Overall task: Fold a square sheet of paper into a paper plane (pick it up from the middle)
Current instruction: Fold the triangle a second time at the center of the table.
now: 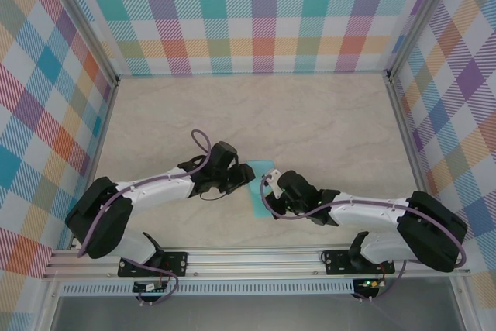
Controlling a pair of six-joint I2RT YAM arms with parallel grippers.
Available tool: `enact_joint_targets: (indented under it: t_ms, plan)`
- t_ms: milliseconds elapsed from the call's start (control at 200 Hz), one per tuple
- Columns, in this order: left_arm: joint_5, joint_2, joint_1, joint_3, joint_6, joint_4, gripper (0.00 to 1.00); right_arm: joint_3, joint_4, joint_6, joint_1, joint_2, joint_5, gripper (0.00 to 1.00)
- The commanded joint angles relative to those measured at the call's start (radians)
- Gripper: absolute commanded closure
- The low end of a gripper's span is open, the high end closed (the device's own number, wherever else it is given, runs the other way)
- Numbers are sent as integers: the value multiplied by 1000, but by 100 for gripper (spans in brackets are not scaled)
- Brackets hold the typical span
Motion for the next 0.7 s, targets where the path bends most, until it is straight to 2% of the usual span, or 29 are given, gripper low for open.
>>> enact_joint_targets:
  t_ms: [0, 250, 455, 555, 695]
  plan:
    - [-31, -44, -2, -1, 21, -46, 52, 36, -35, 50, -55, 31, -184, 93]
    - [3, -76, -5, -44, 32, -20, 55, 101, -92, 92, -197, 138, -389, 94]
    - [16, -80, -8, -52, 40, -17, 56, 90, 2, 209, -252, 153, -491, 96]
    - [17, -88, -6, -52, 36, -18, 57, 85, 59, 307, -252, 142, -485, 97]
    - [-15, -112, -8, -47, 30, -45, 57, 78, 105, 411, -250, 104, -414, 97]
